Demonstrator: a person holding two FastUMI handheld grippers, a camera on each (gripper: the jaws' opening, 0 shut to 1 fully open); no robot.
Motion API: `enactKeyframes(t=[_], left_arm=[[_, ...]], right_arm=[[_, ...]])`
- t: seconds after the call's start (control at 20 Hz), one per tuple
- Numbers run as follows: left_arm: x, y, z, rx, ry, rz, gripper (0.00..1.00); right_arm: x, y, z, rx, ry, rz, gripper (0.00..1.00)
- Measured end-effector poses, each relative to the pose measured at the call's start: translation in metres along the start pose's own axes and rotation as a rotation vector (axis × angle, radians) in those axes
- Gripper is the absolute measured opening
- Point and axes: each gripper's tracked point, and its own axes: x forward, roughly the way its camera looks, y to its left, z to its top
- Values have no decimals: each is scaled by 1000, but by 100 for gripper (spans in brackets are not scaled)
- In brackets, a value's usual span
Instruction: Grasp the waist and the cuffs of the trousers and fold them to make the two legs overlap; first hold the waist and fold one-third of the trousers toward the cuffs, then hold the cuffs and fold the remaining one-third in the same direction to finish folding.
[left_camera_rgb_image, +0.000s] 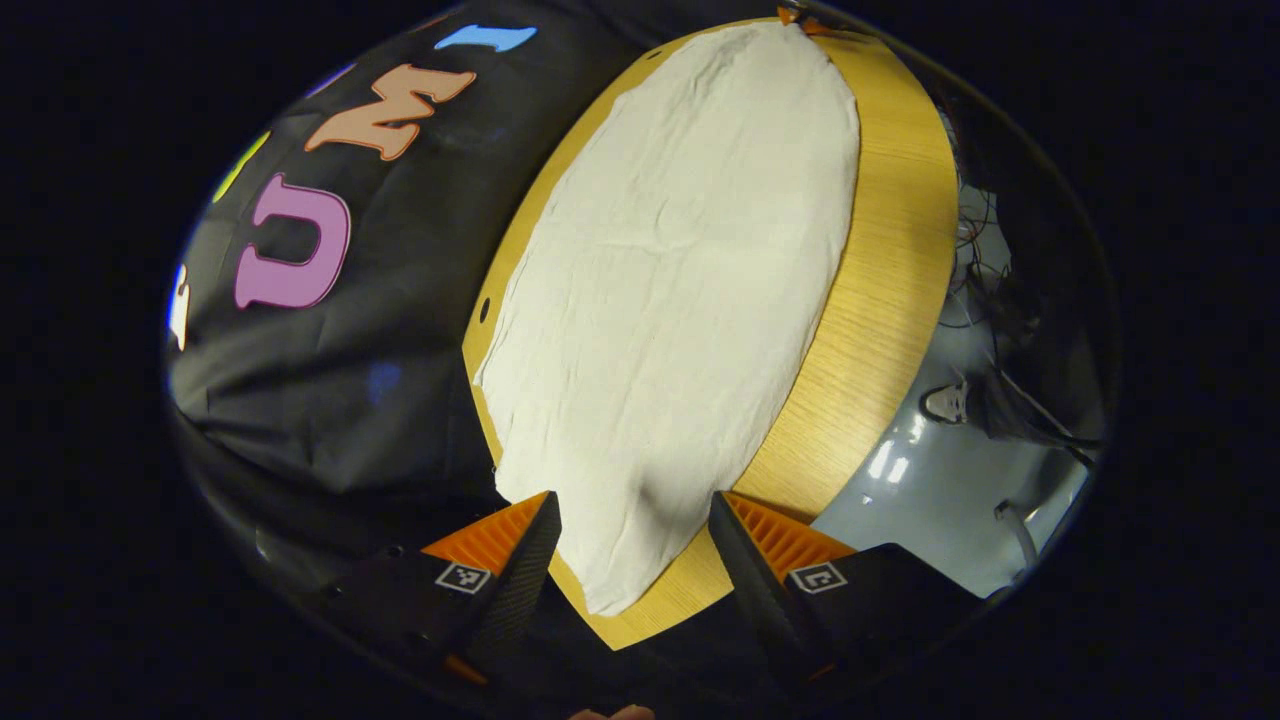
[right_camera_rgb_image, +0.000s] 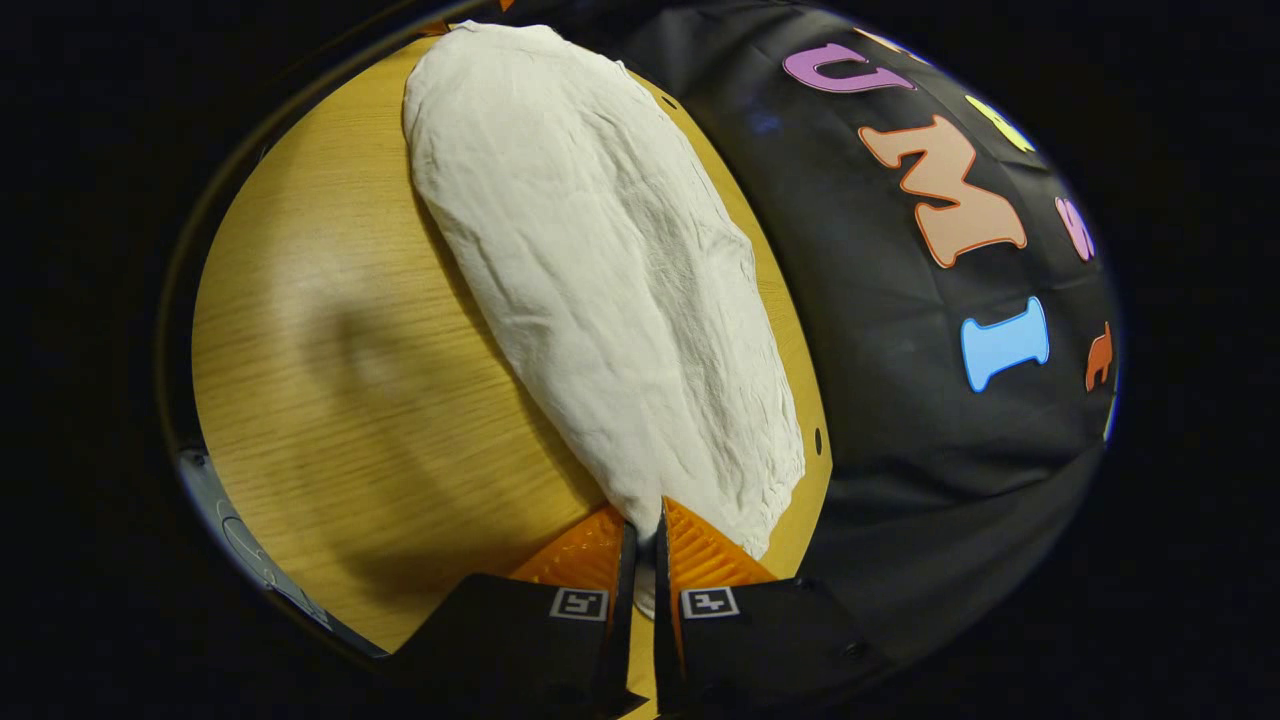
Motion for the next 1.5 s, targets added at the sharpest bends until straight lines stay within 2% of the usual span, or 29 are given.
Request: enactKeyframes(t=[0.15, 0.2, 0.35, 0.4, 0.45, 0.55, 0.75, 0.8, 0.85, 0.9, 0.95, 1.25, 1.5], left_arm=[[10, 4, 5, 56, -10, -10, 89], [13, 7, 5, 64, -13, -8, 84], [26, 15, 8, 80, -9, -3, 77], [27, 16, 9, 88, -7, -4, 76], [28, 16, 10, 96, -7, -4, 73], [30, 15, 11, 116, 0, -10, 65], [33, 5, 10, 100, 20, -46, 39], [33, 3, 10, 88, 27, -58, 29], [34, -1, 9, 77, 35, -68, 23], [33, -2, 9, 70, 42, -69, 9], [33, -2, 9, 71, 43, -63, 3], [35, 1, 4, 75, 80, -58, 0], [28, 17, 7, 21, 93, -26, 0]], right_arm=[[1, 0, -2, 4, 1, -7, 13], [1, 0, -1, 4, 2, -9, 13], [1, 1, -1, 0, 4, -18, 13], [1, 1, -1, 0, 5, -20, 16], [1, 1, -1, 0, 6, -22, 13], [0, 1, -2, 0, 7, -24, 13], [0, 1, -1, 4, 9, -24, 13], [0, 1, -2, 6, 9, -23, 13], [0, 1, -2, 7, 8, -22, 13], [0, 1, -1, 8, 7, -20, 13], [0, 1, -2, 8, 6, -19, 13], [-1, -1, -5, 15, 15, 13, 13], [-9, -34, 7, 5, -20, -45, 13]])
